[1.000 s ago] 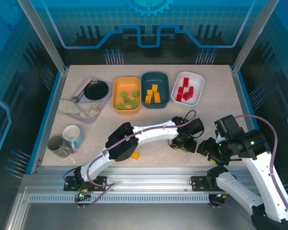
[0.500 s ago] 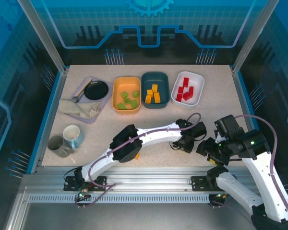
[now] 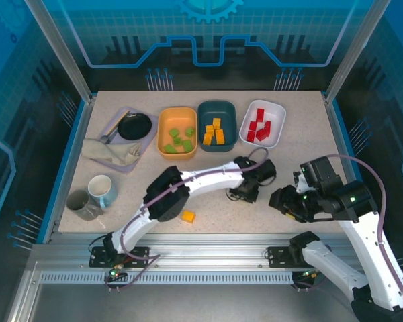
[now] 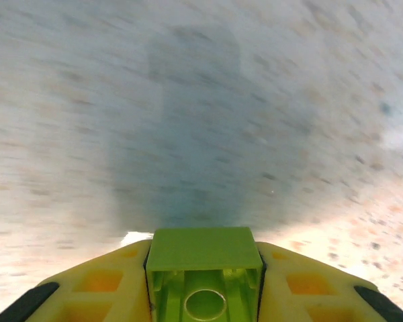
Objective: Sort the legos into containers by color
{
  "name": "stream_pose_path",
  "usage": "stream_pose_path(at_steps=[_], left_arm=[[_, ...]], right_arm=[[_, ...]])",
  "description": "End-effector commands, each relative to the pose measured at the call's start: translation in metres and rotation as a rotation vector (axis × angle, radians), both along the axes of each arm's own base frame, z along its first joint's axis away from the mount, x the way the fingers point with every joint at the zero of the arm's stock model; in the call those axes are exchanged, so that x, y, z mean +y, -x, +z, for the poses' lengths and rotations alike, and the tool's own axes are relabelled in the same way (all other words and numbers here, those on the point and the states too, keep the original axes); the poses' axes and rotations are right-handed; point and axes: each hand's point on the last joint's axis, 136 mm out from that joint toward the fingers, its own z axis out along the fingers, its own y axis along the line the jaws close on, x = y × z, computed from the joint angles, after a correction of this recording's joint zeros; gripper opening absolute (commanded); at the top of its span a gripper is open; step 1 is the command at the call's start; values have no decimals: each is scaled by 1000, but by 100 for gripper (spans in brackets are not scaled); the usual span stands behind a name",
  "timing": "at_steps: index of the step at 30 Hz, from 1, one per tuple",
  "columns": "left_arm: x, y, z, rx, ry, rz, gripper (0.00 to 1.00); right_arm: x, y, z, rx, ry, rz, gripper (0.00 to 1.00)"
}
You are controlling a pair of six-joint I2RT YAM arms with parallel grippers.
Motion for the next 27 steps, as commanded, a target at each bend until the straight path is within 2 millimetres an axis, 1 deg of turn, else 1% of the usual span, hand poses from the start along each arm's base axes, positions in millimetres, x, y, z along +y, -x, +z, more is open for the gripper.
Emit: stream_pose_path(at_steps=[1, 3, 5, 8, 9, 10, 13, 16, 19, 21, 23, 25, 27], left_arm=[[31, -39, 61, -74, 96, 126, 31], [53, -57, 76, -83, 122, 181, 31], [78, -76, 89, -97, 141, 235, 31], [117, -107, 105, -126, 155, 309, 31], [130, -116, 108, -136, 154, 331, 31], [147, -129, 109, -142, 155, 370, 31], [185, -159, 113, -165, 172, 456, 31], [215, -189, 112, -183, 192, 533, 31], [235, -217, 107, -199, 210, 585, 31], [246, -234, 101, -205, 214, 611, 31], [255, -249, 92, -204, 216, 638, 32], [262, -264, 81, -195, 225, 657, 32], [266, -278, 73, -191, 232, 672, 32]], right_arm=[[34, -31, 30, -191, -93, 154, 52], [48, -45, 35, -238, -76, 210, 52], [66, -59, 39, -278, -64, 272, 52], [106, -80, 47, -378, -89, 381, 52], [119, -87, 50, -415, -96, 416, 52], [132, -95, 52, -448, -102, 448, 52], [167, -116, 59, -546, -122, 532, 53], [192, -140, 62, -624, -148, 558, 54], [212, -165, 65, -735, -163, 555, 56], [220, -179, 62, -775, -158, 545, 58], [226, -190, 59, -793, -151, 534, 60], [231, -200, 49, -782, -144, 518, 61], [234, -206, 44, -769, -140, 511, 62]])
